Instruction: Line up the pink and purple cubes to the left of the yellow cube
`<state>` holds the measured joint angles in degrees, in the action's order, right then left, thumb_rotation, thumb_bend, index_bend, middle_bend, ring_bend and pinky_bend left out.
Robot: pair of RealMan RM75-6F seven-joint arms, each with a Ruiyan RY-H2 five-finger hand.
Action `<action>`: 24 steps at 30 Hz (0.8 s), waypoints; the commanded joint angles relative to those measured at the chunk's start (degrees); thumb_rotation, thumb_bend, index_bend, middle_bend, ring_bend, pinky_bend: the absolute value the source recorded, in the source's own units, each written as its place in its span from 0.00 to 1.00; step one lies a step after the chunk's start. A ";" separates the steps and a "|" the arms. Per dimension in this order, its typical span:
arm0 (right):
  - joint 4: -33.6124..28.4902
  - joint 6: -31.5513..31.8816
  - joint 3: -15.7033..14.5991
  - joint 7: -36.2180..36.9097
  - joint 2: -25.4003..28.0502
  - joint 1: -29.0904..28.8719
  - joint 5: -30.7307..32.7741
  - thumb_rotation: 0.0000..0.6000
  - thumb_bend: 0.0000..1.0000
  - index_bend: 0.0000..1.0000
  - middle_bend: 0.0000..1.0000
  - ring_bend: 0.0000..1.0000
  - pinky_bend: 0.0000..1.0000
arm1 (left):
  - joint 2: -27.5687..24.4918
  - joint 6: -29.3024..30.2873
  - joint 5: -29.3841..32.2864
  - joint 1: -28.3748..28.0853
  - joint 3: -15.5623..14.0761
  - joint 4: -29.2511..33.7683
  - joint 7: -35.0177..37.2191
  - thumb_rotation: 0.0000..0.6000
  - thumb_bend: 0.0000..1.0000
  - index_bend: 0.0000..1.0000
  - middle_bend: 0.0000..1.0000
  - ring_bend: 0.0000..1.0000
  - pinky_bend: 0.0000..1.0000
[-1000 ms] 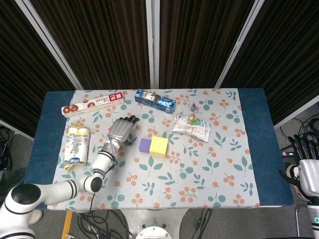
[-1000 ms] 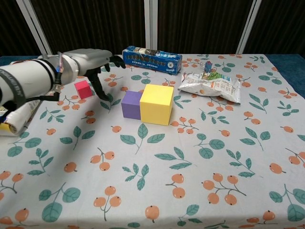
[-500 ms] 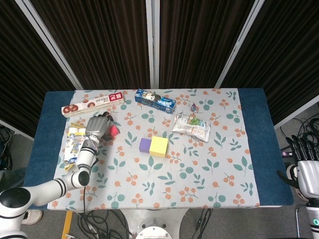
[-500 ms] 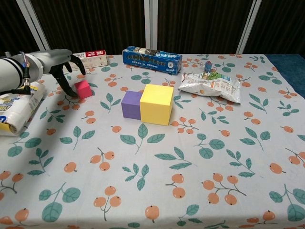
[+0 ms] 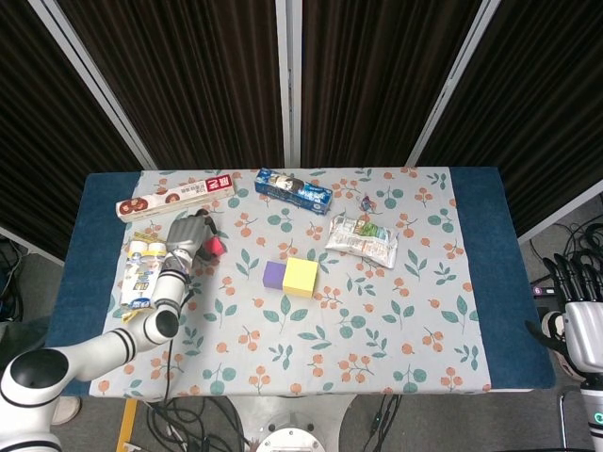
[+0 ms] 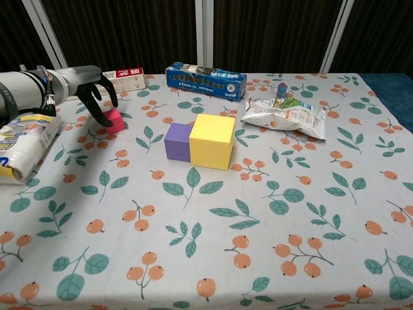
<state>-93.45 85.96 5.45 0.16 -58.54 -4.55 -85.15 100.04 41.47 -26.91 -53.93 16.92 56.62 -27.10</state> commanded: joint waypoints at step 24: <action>0.46 0.09 0.02 1.01 -0.07 0.10 -0.06 1.00 0.07 0.00 0.04 0.00 0.03 | -2.97 0.52 -7.19 1.67 -1.71 5.30 2.96 1.00 0.34 0.59 0.30 0.24 0.29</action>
<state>-92.99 86.04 5.48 1.16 -58.58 -4.44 -85.18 99.02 42.38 -30.78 -53.26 16.09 59.40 -25.71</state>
